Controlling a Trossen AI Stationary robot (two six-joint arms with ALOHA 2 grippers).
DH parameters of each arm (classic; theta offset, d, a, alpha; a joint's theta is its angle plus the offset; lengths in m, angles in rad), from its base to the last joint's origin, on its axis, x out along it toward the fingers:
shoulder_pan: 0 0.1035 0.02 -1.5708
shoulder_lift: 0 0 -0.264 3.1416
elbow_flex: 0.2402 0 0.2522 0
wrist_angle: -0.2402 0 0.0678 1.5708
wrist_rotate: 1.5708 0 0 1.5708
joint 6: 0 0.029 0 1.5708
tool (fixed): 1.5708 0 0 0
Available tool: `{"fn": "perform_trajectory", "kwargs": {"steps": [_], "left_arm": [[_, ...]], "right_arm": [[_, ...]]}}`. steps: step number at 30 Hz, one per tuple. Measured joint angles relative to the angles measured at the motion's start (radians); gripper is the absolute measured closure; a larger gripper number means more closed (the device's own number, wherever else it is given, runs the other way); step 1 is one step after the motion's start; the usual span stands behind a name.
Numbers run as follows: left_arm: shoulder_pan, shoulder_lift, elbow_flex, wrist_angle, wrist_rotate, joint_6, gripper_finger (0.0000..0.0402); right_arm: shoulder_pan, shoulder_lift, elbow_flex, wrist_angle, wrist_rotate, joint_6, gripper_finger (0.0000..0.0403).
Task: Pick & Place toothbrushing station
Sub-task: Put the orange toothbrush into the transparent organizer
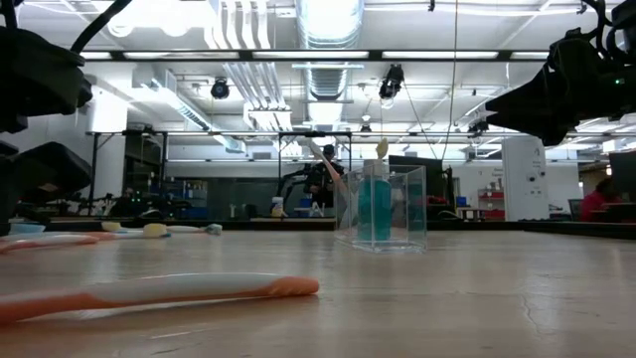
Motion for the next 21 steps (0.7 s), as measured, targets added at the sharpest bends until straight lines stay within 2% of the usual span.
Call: {"fn": "perform_trajectory", "kwargs": {"steps": [12, 21], "left_arm": [[0.0, 0.003, -0.003, 0.037, -0.008, 0.034, 0.0237], [0.004, 0.003, -0.003, 0.036, -0.027, 0.056, 0.0311]], "right_arm": [[0.0, 0.0, 0.0, 0.0, 0.0, 0.0, 0.0188], [0.0, 0.0, 0.0, 0.0, 0.0, 0.0, 0.0188]]}}
